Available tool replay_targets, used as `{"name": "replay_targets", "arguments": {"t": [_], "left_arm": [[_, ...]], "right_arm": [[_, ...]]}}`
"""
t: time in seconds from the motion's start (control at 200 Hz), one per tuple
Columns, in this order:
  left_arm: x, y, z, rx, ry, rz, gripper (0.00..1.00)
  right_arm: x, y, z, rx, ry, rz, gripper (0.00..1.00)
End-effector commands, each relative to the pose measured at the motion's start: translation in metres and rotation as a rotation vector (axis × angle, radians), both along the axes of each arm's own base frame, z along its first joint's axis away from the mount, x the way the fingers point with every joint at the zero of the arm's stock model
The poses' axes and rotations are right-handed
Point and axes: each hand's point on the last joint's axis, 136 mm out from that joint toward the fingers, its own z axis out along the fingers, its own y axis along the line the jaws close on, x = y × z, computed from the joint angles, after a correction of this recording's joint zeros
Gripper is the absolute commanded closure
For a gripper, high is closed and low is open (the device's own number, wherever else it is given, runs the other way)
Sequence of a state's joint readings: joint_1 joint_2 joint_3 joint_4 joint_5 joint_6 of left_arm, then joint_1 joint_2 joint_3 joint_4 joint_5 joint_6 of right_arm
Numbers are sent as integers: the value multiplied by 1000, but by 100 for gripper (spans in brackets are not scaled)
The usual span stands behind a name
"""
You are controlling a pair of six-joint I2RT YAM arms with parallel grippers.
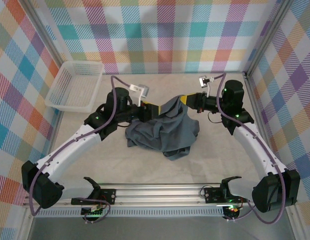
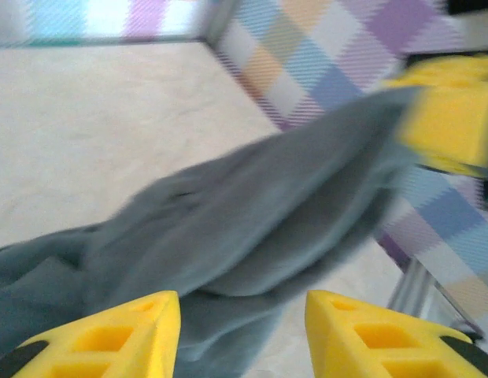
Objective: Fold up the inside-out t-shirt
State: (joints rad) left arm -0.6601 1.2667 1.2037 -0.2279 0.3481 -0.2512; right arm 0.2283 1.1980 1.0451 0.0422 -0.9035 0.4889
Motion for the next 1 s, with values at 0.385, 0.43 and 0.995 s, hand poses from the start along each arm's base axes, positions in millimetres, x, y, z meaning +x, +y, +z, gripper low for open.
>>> {"name": "replay_targets", "arguments": {"t": [0.385, 0.43, 0.995], "left_arm": [[18, -70, -24, 12, 25, -182, 35], [20, -71, -22, 0, 27, -177, 47], [5, -57, 63, -388, 422, -224, 100]], "right_arm": [[-9, 5, 17, 27, 34, 85, 100], [-9, 5, 15, 25, 44, 84, 100], [70, -28, -104, -335, 317, -186, 58]]}}
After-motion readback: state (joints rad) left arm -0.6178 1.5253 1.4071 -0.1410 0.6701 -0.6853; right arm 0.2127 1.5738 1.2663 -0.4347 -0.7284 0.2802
